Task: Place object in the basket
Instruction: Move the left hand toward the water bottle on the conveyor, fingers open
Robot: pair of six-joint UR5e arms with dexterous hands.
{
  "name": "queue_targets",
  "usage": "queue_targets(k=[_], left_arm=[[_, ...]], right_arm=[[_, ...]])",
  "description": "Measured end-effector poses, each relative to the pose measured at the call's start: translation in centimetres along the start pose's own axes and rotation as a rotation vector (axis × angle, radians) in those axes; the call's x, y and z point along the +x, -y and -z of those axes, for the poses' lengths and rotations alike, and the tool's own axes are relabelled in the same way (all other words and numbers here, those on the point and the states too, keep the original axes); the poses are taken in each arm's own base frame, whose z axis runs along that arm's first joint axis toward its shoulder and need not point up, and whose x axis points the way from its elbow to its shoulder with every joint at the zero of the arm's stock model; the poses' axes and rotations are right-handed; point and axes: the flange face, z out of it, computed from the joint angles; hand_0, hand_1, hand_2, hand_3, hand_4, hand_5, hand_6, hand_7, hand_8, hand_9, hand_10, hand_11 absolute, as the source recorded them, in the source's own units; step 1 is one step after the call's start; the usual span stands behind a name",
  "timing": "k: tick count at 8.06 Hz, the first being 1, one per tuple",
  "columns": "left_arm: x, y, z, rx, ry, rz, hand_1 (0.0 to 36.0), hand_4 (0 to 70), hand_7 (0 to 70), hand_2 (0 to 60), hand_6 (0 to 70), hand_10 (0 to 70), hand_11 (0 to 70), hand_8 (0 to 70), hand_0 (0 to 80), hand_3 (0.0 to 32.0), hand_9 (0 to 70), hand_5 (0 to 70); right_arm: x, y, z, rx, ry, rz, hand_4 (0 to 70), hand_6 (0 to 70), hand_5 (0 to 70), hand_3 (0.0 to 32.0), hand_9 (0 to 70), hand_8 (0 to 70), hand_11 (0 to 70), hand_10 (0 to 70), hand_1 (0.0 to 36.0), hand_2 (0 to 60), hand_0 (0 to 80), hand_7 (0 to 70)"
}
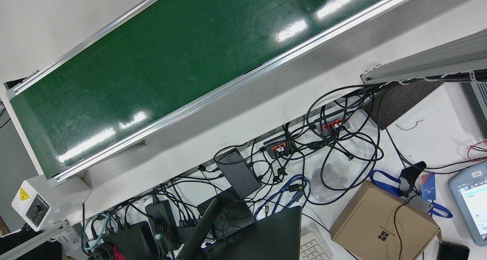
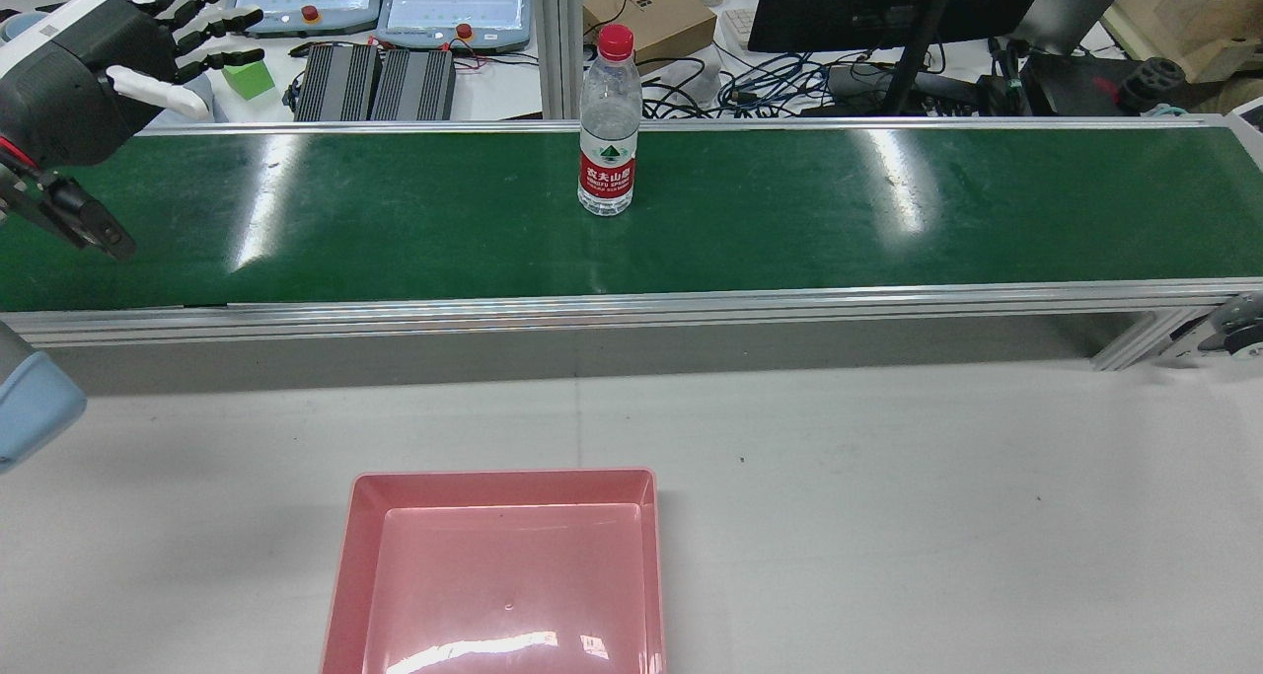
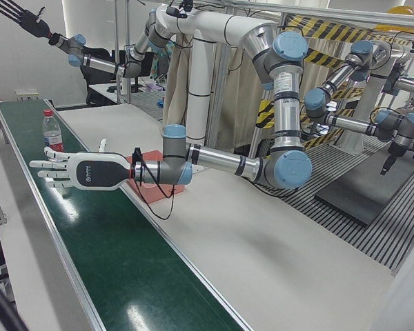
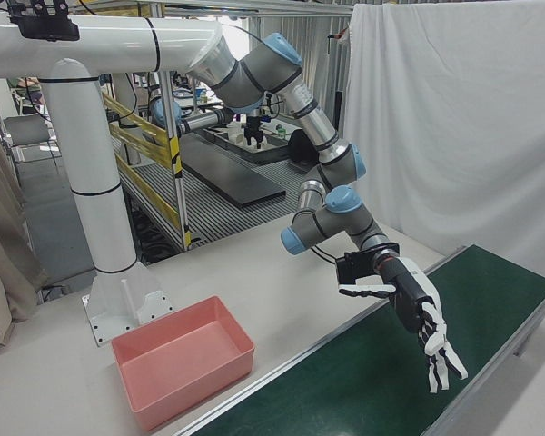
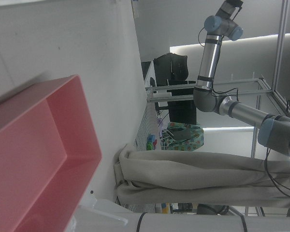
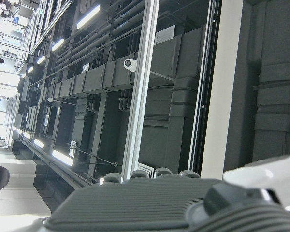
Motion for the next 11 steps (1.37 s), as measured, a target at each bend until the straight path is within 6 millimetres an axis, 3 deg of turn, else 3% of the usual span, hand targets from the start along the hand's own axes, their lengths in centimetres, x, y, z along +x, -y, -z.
queue_targets(k=[3, 5, 8, 10, 11], left_arm=[[-3.5, -0.3, -1.3, -0.016, -0.02, 0.024, 7.1, 0.0, 2.6, 0.0, 3.5, 7.9, 13.0, 8.2, 54.5, 14.0, 9.3, 29.7], [-5.8, -0.1, -1.9, -0.03, -0.006, 0.033, 7.0, 0.0, 2.9, 0.0, 4.0, 7.6, 12.6, 8.4, 54.1, 13.4, 9.5, 30.0], [-7.4, -0.7, -2.3, -0.023, 0.012, 0.033, 7.4, 1.8, 3.1, 0.0, 4.6, 7.0, 11.6, 8.9, 54.8, 11.6, 10.0, 30.3], [-7.9, -0.5, -2.9, -0.005, 0.023, 0.027, 7.1, 1.1, 2.8, 0.0, 4.3, 6.9, 11.5, 8.8, 54.3, 12.2, 9.8, 29.9], [-8.2, -0.3, -3.4, 0.001, 0.026, 0.025, 7.0, 4.3, 3.7, 0.0, 5.5, 8.0, 12.9, 11.0, 54.2, 11.4, 11.2, 30.0]], right_arm=[[0.0, 0.0, 0.0, 0.0, 0.0, 0.0, 0.0, 0.0, 0.0, 0.0, 0.0, 0.0, 0.0, 0.0, 0.0, 0.0, 0.0, 0.0], [0.0, 0.0, 0.0, 0.0, 0.0, 0.0, 0.0, 0.0, 0.0, 0.0, 0.0, 0.0, 0.0, 0.0, 0.0, 0.0, 0.0, 0.0], [0.0, 0.0, 0.0, 0.0, 0.0, 0.0, 0.0, 0.0, 0.0, 0.0, 0.0, 0.0, 0.0, 0.0, 0.0, 0.0, 0.0, 0.0], [0.0, 0.0, 0.0, 0.0, 0.0, 0.0, 0.0, 0.0, 0.0, 0.0, 0.0, 0.0, 0.0, 0.0, 0.0, 0.0, 0.0, 0.0], [0.0, 0.0, 0.0, 0.0, 0.0, 0.0, 0.0, 0.0, 0.0, 0.0, 0.0, 0.0, 0.0, 0.0, 0.0, 0.0, 0.0, 0.0]])
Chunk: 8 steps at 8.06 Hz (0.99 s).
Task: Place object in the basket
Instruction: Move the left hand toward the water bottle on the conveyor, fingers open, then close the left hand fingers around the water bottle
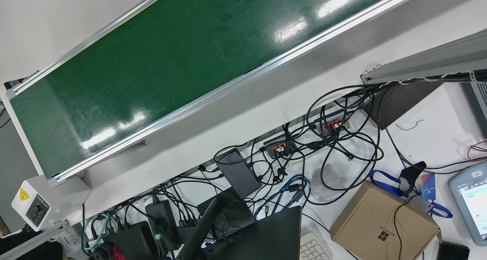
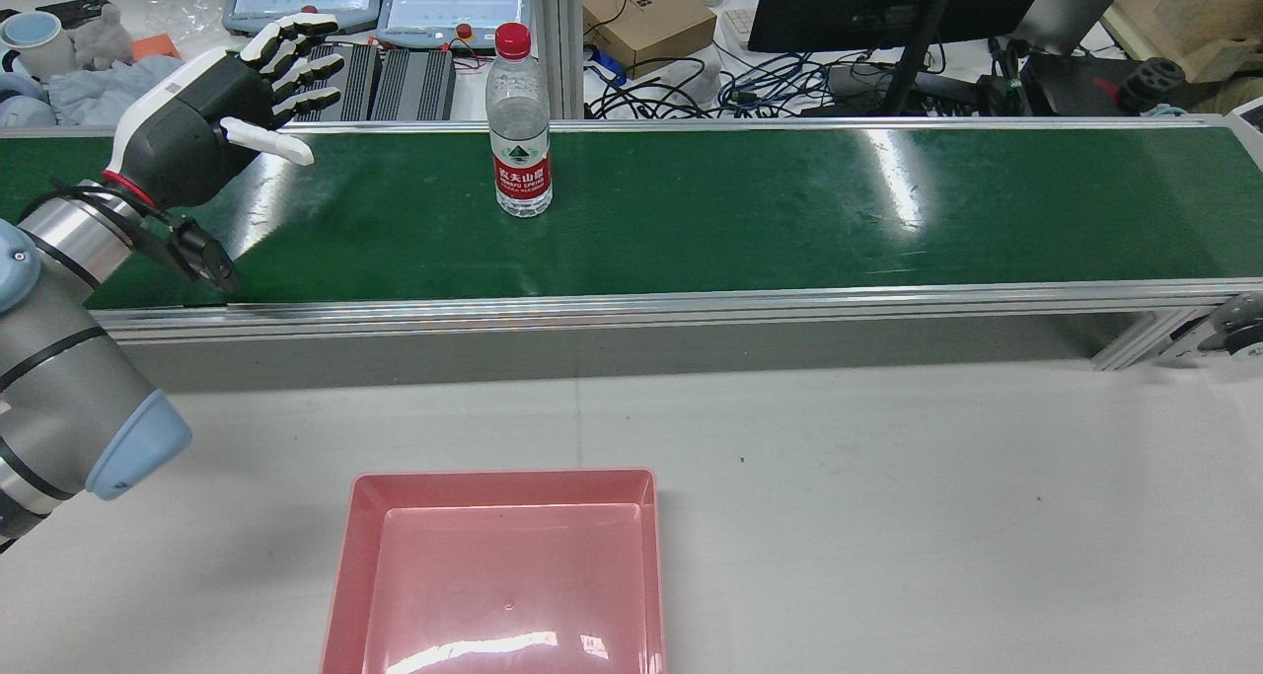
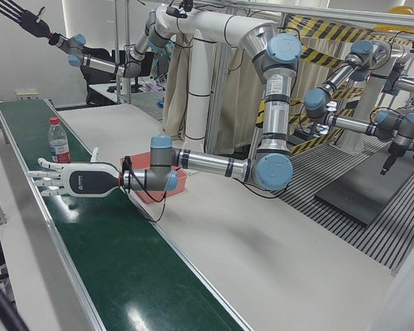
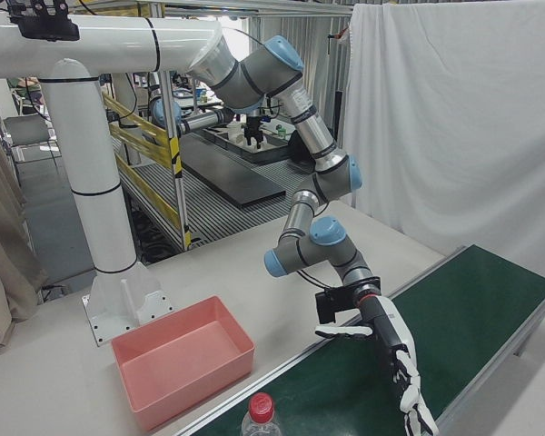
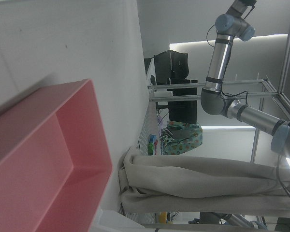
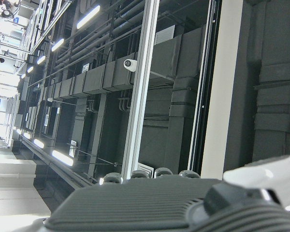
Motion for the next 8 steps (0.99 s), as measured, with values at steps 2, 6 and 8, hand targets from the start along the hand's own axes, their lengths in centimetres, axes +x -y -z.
queue_targets(k=[2, 6, 8], left_arm=[[-0.3, 0.2, -0.8, 0.005, 0.002, -0.001, 6.8, 3.8, 3.9, 0.0, 5.3, 8.0, 12.9, 10.7, 54.0, 11.8, 10.9, 30.2], [-1.6, -1.3, -1.4, -0.016, 0.017, 0.014, 6.7, 3.6, 3.6, 0.0, 5.0, 8.0, 13.0, 10.8, 54.2, 11.8, 10.8, 30.4], [-4.1, -1.9, -1.3, -0.022, 0.05, 0.024, 7.0, 3.7, 3.7, 0.0, 5.0, 8.4, 13.5, 10.5, 54.3, 11.8, 10.7, 30.9]], right_arm=[[0.0, 0.0, 0.0, 0.0, 0.0, 0.0, 0.0, 0.0, 0.0, 0.0, 0.0, 0.0, 0.0, 0.0, 0.0, 0.0, 0.0, 0.0], [0.0, 0.0, 0.0, 0.0, 0.0, 0.0, 0.0, 0.0, 0.0, 0.0, 0.0, 0.0, 0.0, 0.0, 0.0, 0.0, 0.0, 0.0], [0.0, 0.0, 0.0, 0.0, 0.0, 0.0, 0.0, 0.0, 0.0, 0.0, 0.0, 0.0, 0.0, 0.0, 0.0, 0.0, 0.0, 0.0]])
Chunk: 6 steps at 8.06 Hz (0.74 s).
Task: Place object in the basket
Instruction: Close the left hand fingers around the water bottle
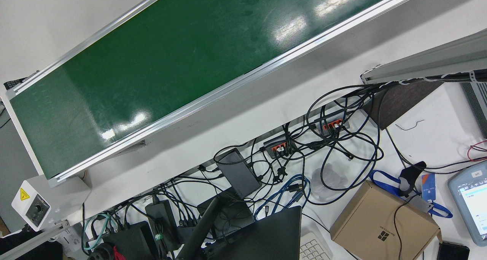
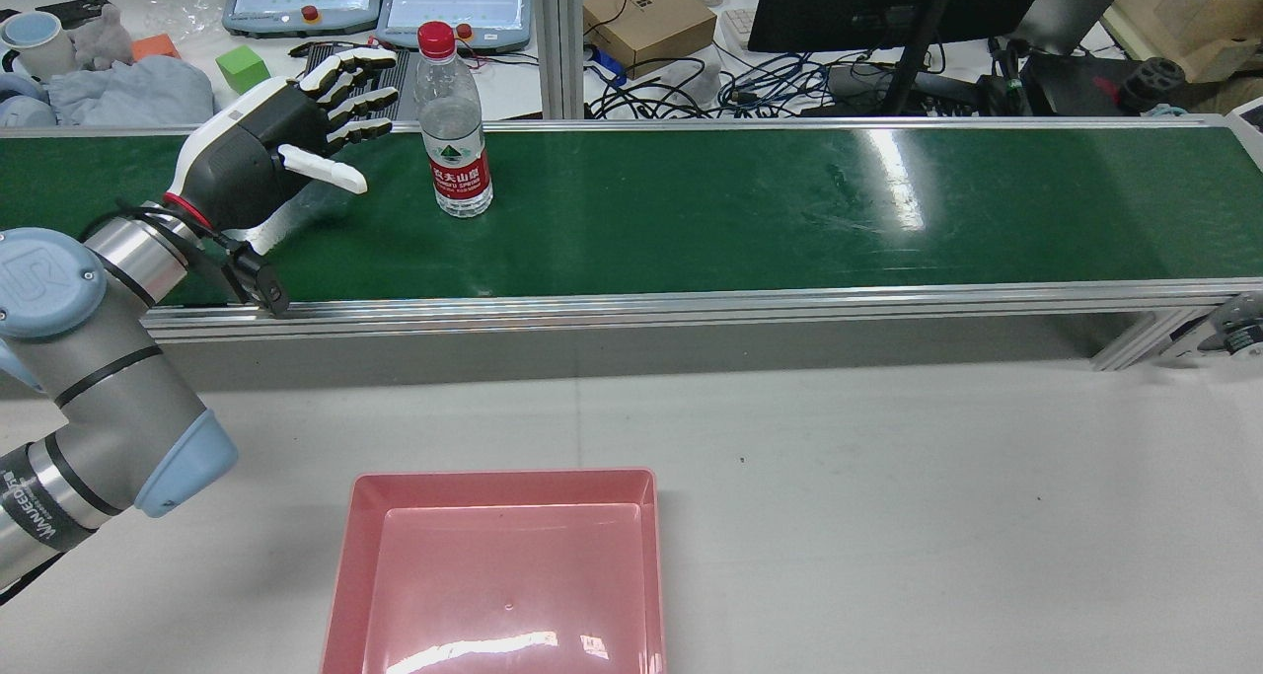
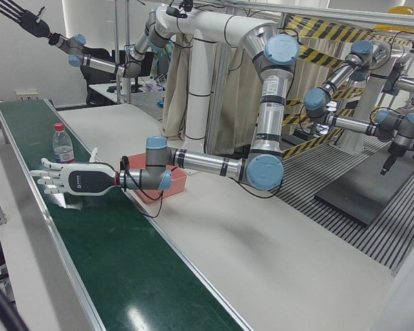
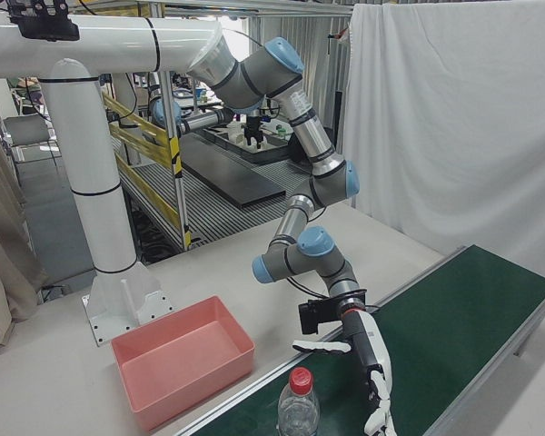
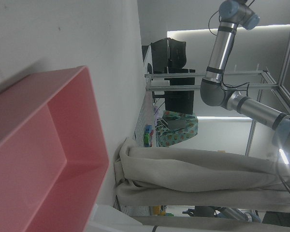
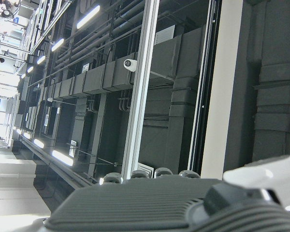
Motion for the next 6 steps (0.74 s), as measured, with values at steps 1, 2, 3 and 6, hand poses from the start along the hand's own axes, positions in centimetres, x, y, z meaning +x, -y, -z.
queue_targets(k=[1, 2, 3, 6], left_arm=[[-0.4, -0.2, -0.1, -0.004, 0.004, 0.003, 7.3, 3.3, 3.4, 0.0, 4.6, 7.9, 12.8, 10.1, 54.8, 11.8, 10.5, 31.0], [-0.4, -0.8, -0.6, -0.012, 0.002, 0.007, 7.1, 1.2, 3.1, 0.0, 3.9, 7.2, 11.9, 8.8, 54.8, 12.4, 9.6, 30.5], [-0.3, -1.4, -1.1, -0.021, -0.002, 0.01, 6.7, 0.9, 3.2, 0.0, 3.7, 7.6, 12.5, 9.0, 54.1, 13.2, 10.3, 30.6], [0.6, -2.3, -2.1, -0.037, -0.021, 0.012, 7.0, 1.6, 3.4, 0.0, 4.3, 7.3, 12.1, 9.6, 53.9, 12.0, 11.1, 31.4]], right_arm=[[0.0, 0.0, 0.0, 0.0, 0.0, 0.0, 0.0, 0.0, 0.0, 0.0, 0.0, 0.0, 0.0, 0.0, 0.0, 0.0, 0.0, 0.0], [0.0, 0.0, 0.0, 0.0, 0.0, 0.0, 0.0, 0.0, 0.0, 0.0, 0.0, 0.0, 0.0, 0.0, 0.0, 0.0, 0.0, 0.0], [0.0, 0.0, 0.0, 0.0, 0.0, 0.0, 0.0, 0.0, 0.0, 0.0, 0.0, 0.0, 0.0, 0.0, 0.0, 0.0, 0.0, 0.0], [0.0, 0.0, 0.0, 0.0, 0.0, 0.0, 0.0, 0.0, 0.0, 0.0, 0.0, 0.0, 0.0, 0.0, 0.0, 0.0, 0.0, 0.0]])
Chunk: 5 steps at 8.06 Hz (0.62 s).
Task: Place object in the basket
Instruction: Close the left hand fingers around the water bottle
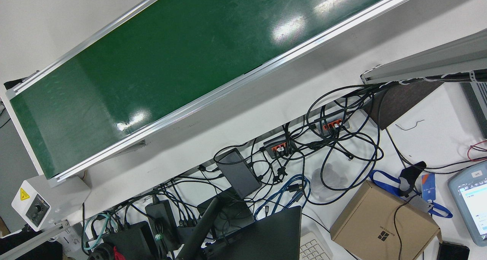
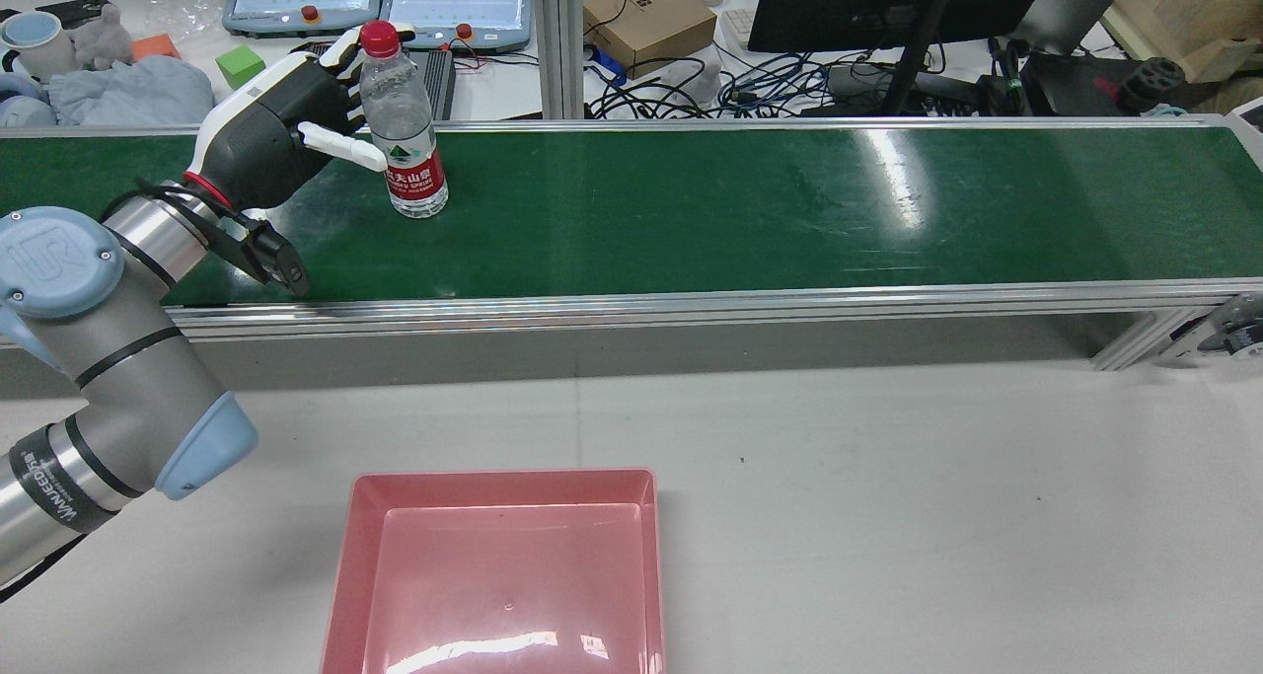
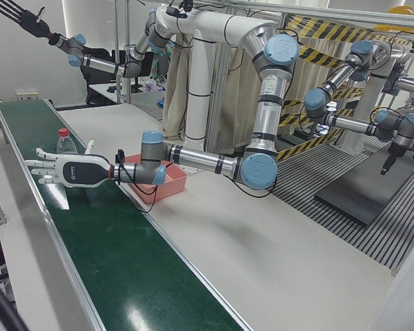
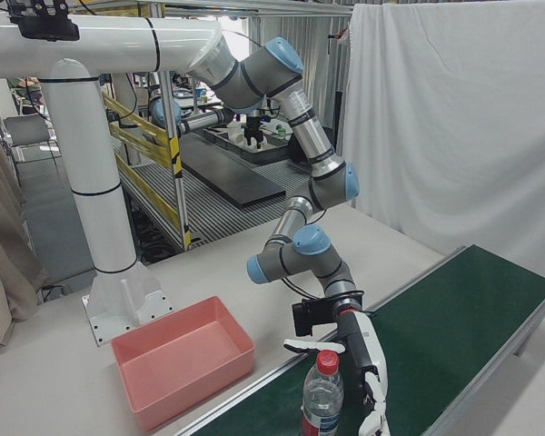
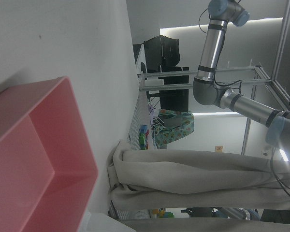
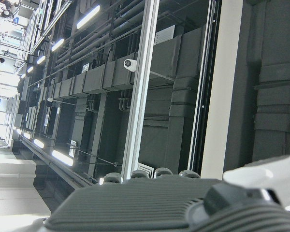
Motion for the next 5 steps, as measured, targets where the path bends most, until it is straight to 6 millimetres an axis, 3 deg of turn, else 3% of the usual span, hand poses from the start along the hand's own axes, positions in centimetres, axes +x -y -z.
queue_targets(k=[2, 3, 4, 5], left_arm=[[0.32, -0.04, -0.14, -0.002, -0.005, 0.0, 7.1, 2.3, 4.4, 0.0, 4.8, 8.1, 13.1, 11.0, 54.1, 10.4, 13.4, 33.4], [0.36, -0.06, -0.17, -0.003, -0.006, 0.0, 11.4, 3.6, 8.2, 0.0, 6.9, 15.1, 23.6, 16.1, 56.6, 7.0, 20.1, 49.1], [0.43, -0.05, -0.18, -0.003, -0.007, 0.0, 26.6, 8.3, 37.2, 17.8, 17.4, 35.0, 52.0, 34.2, 66.8, 1.2, 46.4, 70.0], [0.55, 0.12, -0.11, 0.003, -0.009, -0.005, 36.0, 46.6, 70.0, 60.0, 58.6, 70.0, 70.0, 70.0, 80.0, 0.0, 70.0, 70.0]], right_arm=[[0.0, 0.0, 0.0, 0.0, 0.0, 0.0, 0.0, 0.0, 0.0, 0.0, 0.0, 0.0, 0.0, 0.0, 0.0, 0.0, 0.0, 0.0], [0.0, 0.0, 0.0, 0.0, 0.0, 0.0, 0.0, 0.0, 0.0, 0.0, 0.0, 0.0, 0.0, 0.0, 0.0, 0.0, 0.0, 0.0], [0.0, 0.0, 0.0, 0.0, 0.0, 0.0, 0.0, 0.0, 0.0, 0.0, 0.0, 0.0, 0.0, 0.0, 0.0, 0.0, 0.0, 0.0], [0.0, 0.0, 0.0, 0.0, 0.0, 0.0, 0.0, 0.0, 0.0, 0.0, 0.0, 0.0, 0.0, 0.0, 0.0, 0.0, 0.0, 0.0]])
